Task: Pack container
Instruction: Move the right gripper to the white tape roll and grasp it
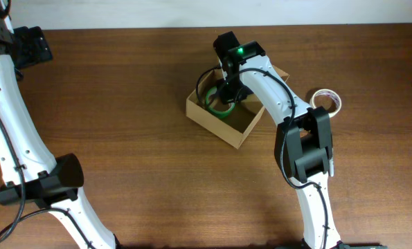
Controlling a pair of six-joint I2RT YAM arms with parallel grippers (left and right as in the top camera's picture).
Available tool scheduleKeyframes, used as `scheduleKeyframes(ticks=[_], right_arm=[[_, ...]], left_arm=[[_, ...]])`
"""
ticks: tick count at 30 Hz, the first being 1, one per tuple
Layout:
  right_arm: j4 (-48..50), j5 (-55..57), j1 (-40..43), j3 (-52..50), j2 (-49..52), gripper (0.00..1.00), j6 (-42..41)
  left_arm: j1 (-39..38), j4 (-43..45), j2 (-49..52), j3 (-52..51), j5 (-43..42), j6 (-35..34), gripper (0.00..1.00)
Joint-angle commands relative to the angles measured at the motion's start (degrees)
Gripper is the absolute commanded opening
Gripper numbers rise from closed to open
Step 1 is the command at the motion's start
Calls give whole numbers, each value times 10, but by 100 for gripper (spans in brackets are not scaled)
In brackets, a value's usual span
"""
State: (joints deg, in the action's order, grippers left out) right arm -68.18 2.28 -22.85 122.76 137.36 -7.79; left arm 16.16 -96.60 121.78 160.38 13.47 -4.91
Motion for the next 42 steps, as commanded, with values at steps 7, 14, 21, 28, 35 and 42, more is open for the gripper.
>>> scheduleKeyframes(ticks=[7,14,21,28,35,42], right_arm=[[-4,30,-8,10,-29,35,-1],[-80,78,-16,111,-99,37,19],[-120,165,-11,144,-252,41,31],[-102,224,91,-5,-489,47,29],[-38,161,332,-263,-604,55,-60],[59,-26,444,-370,-469,57,-131]], left_arm=[[2,-1,5,-2,-6,7,100],[2,-1,5,-2,-6,7,100],[2,-1,5,-2,-6,7,100],[2,-1,5,-2,-6,7,100],[2,-1,5,-2,-6,7,100],[2,-1,5,-2,-6,7,100]])
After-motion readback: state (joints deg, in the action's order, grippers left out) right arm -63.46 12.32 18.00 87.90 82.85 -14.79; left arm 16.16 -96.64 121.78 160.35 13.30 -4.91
